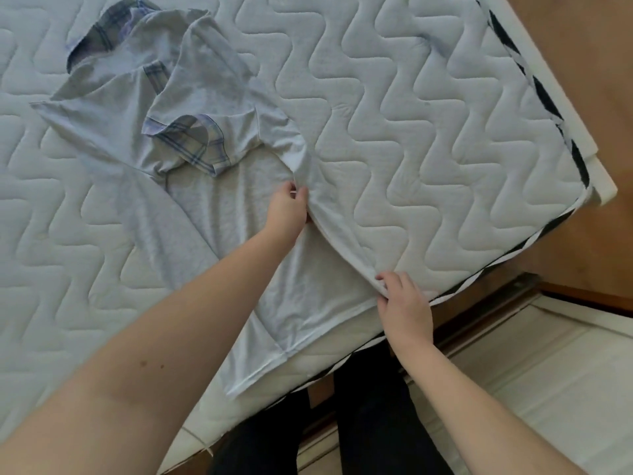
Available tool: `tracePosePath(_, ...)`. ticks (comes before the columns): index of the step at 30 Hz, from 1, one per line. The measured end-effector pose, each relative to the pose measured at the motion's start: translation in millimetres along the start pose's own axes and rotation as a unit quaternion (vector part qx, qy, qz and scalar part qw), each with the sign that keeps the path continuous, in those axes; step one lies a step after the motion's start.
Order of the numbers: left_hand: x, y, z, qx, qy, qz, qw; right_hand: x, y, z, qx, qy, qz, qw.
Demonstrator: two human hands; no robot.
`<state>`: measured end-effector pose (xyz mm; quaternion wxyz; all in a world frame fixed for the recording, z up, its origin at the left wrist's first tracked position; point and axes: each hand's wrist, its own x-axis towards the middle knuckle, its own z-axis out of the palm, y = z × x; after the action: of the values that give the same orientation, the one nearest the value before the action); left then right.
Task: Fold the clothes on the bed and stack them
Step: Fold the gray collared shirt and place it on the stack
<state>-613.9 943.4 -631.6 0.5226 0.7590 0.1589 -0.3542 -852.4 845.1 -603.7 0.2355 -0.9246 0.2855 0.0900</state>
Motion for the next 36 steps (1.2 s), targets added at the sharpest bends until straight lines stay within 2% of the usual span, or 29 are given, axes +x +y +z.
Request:
tracePosePath(5, -6.3, -21.9, -26.8, 0.065, 0.058, 0.002, 0.996, -26.0, -24.9, 19.3, 0.03, 0.005, -0.099, 0.995)
tracePosePath(8, -7.9, -35.0, -37.2, 0.017, 0.078, -0.017, 0.997, -37.1, -27.7, 34.0, -0.003, 0.014, -0.13, 0.991)
tracePosePath(11, -10.6, -39.9, -43.1, -0.038, 0.035, -0.051, 0.997, -44.8, -19.8, 45.2, -0.039, 0.019, -0.067, 0.997)
tracePosePath(14, -18.4, -41.9, -39.4, 0.012, -0.078, -0.077, 0.994, -50.0, -6.8, 51.5, -0.02, -0.01, 0.001, 1.0)
tracePosePath(17, -30.7, -46.6, -28.2, 0.071, -0.139, -0.075, 0.985, -55.8, 0.7, 54.1, -0.018, -0.02, -0.003, 1.0)
tracePosePath(26, -35.9, -69.3, -53.3, 0.131, -0.076, -0.005, 0.988, -54.3, -1.8, 55.1, 0.049, -0.018, 0.053, 0.997)
tracePosePath(36, -42.1, -83.0, -68.1, 0.057, -0.076, -0.039, 0.995, -43.8, -14.2, 61.1, 0.162, -0.023, 0.117, 0.98)
